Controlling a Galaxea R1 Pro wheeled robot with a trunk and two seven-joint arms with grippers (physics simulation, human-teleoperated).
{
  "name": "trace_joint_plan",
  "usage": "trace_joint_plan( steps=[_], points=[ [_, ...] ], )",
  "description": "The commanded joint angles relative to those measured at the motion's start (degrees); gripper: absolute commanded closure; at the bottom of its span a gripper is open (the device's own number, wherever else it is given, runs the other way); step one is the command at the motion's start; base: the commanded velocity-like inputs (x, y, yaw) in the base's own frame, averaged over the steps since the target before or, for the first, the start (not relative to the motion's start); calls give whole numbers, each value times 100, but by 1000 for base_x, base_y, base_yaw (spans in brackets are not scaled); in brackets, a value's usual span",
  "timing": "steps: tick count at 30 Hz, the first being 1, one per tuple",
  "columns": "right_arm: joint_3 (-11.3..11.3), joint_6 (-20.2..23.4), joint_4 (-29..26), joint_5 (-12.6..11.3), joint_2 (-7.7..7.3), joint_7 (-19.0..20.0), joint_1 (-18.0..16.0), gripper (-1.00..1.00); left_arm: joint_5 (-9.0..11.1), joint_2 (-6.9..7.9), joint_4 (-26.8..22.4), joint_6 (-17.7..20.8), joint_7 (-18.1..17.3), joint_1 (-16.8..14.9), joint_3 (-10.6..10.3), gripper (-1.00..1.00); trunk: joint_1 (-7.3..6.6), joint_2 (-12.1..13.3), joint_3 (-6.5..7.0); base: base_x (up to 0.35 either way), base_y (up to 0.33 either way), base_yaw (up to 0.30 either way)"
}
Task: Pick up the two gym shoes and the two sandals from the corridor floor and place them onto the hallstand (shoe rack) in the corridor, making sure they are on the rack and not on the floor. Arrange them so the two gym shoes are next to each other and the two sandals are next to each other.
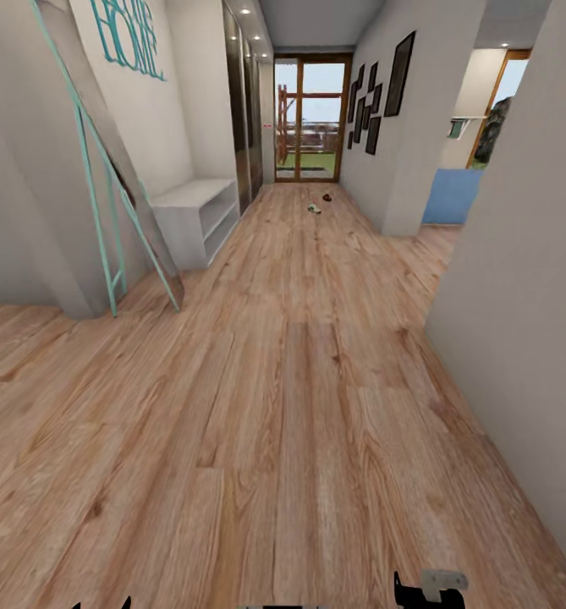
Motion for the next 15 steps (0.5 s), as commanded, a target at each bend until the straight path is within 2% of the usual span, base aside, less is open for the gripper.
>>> trace_joint_plan(
  steps=[1, 15],
  points=[
    [50, -15, 4, -44, 0, -11, -3, -100, 51, -1, 5, -1, -56, -3, 14, -100, 2, -1, -5, 337, 0, -22],
    [58, -15, 5, -20, -8, 4, -2, -100, 51, -1, 4, -1, -56, -4, 15, -100, 2, -1, -5, 337, 0, -4]
  ],
)
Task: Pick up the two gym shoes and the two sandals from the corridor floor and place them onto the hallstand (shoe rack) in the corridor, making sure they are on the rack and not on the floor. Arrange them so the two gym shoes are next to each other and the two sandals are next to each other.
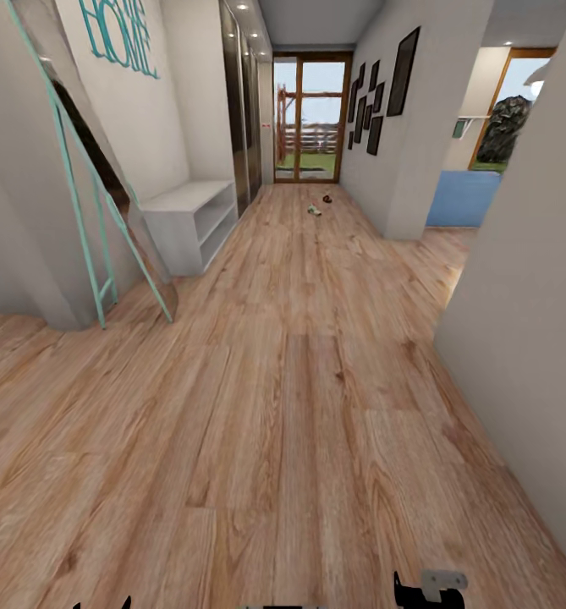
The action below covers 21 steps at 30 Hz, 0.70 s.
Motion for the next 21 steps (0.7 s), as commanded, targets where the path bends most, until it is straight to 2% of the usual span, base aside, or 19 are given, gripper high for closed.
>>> trace_joint_plan(
  steps=[1, 21],
  points=[
    [50, -14, 3, -43, 0, -17, -3, -100, 51, -1, 5, -1, -56, -4, 14, -100, 2, -1, -5, 337, 0, 0],
    [51, -14, 12, -43, 0, -27, 1, -100, 51, -1, 5, -1, -56, -3, 17, -100, 2, -1, -5, 337, 0, 0]
  ],
)
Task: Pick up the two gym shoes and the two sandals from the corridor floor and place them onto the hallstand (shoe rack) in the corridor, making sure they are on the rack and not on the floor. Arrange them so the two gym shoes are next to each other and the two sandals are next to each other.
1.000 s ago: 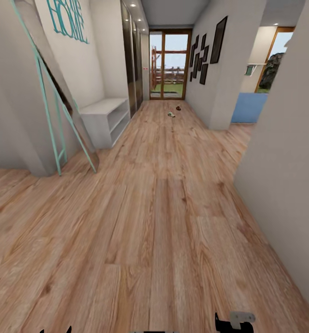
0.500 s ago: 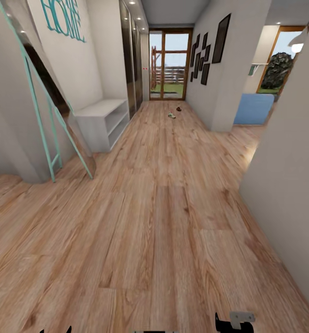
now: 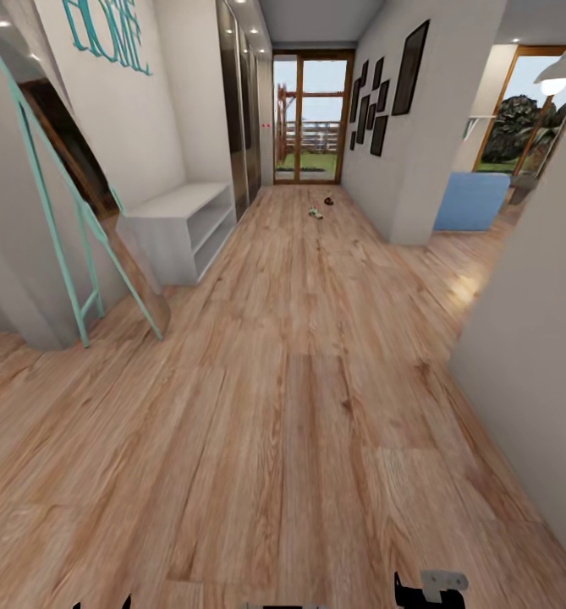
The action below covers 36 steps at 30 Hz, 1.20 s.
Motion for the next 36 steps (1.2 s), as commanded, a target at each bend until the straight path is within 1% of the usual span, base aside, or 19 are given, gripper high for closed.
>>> trace_joint_plan(
  steps=[1, 36],
  points=[
    [50, -14, 3, -43, 0, -16, -4, -100, 51, -1, 5, -1, -56, -3, 15, -100, 2, -1, -5, 337, 0, 0],
    [43, -14, 3, -52, 0, -36, -2, -100, 48, -1, 5, -1, -56, -1, 9, -100, 2, -1, -5, 337, 0, 0]
  ],
)
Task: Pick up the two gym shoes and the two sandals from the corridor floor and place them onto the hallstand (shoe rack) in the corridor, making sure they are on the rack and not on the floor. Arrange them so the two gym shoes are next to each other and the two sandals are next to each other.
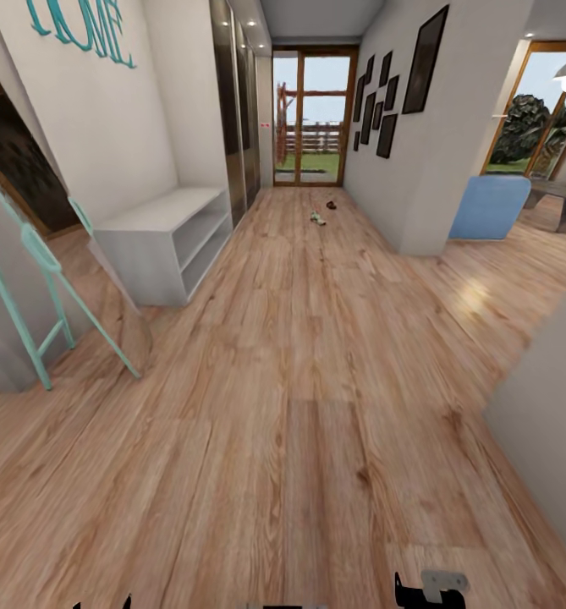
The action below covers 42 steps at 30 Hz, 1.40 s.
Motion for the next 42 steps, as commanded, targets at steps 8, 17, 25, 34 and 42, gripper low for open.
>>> trace_joint_plan(
  steps=[8, 17, 25, 34, 42],
  points=[
    [49, -14, 3, -44, 0, -18, -8, -100, 45, -1, 6, 2, -56, -3, 14, -100, 2, -1, -5, 337, 0, 0],
    [48, -14, 3, -44, 0, -16, -8, -100, 45, -1, 13, 7, -57, -4, 5, -100, 2, -1, -5, 337, 0, 0],
    [48, -14, 3, -44, -3, -15, -6, -100, 46, -1, 8, 8, -57, -6, 5, -100, 2, -1, -5, 337, 0, 0],
    [48, -14, 3, -44, -8, -18, -6, -100, 53, -1, 5, 8, -56, -5, 10, -100, 2, -1, -5, 337, 0, 0],
    [48, -14, 3, -44, -9, -20, -6, -100, 54, -1, 5, 8, -56, -3, 13, -100, 2, -1, -5, 337, 0, 0]
  ],
)
